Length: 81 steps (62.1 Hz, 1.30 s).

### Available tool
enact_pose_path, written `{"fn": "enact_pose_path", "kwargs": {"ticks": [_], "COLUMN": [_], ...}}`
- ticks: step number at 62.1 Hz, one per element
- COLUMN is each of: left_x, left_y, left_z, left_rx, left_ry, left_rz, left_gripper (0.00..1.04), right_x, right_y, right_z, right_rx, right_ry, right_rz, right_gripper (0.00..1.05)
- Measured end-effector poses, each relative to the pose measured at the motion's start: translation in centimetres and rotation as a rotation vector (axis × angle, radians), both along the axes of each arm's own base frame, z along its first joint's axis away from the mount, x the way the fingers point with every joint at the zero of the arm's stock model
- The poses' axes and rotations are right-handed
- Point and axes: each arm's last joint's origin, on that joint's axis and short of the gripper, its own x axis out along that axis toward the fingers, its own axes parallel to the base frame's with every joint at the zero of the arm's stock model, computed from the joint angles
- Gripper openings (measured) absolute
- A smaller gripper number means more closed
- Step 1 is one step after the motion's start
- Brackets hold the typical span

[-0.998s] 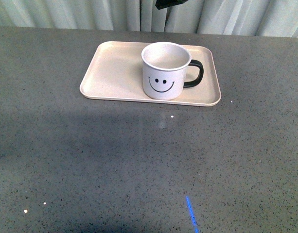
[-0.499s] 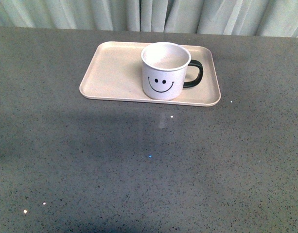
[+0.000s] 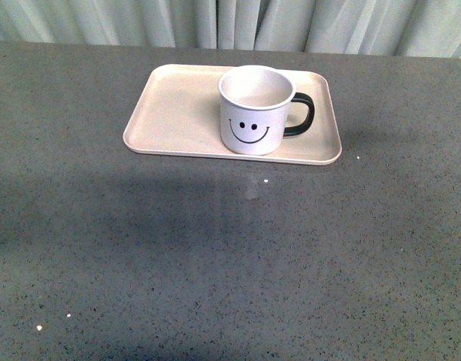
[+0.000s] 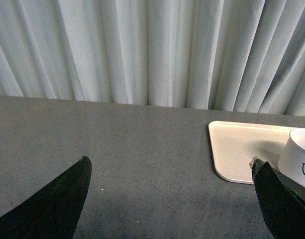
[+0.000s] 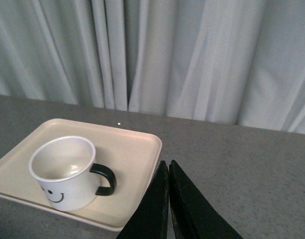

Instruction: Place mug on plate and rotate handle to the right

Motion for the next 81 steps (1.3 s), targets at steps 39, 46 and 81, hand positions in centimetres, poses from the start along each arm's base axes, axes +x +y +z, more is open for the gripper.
{"fn": "enact_pose_path", "kwargs": {"ticks": [39,46,81], "left_x": [0.0,0.0,0.0], "left_y": [0.0,0.0,0.0], "left_z": [0.0,0.0,0.0], "left_rx": [0.000,0.000,0.000], "left_ry": [0.000,0.000,0.000], "left_rz": [0.000,0.000,0.000], "left_gripper": [0.95,0.95,0.95], "right_x": [-7.1,-7.8,-10.4], "right_y": [-0.5,-0.5,-0.5], "right_z": [-1.0,-1.0,0.0], "right_rx": [0.000,0.000,0.000], "right_ry": [0.005,0.006,-0.027], "right_rz": [-0.021,-0.021,-0.021], "right_gripper": [0.02,0.02,0.02]}}
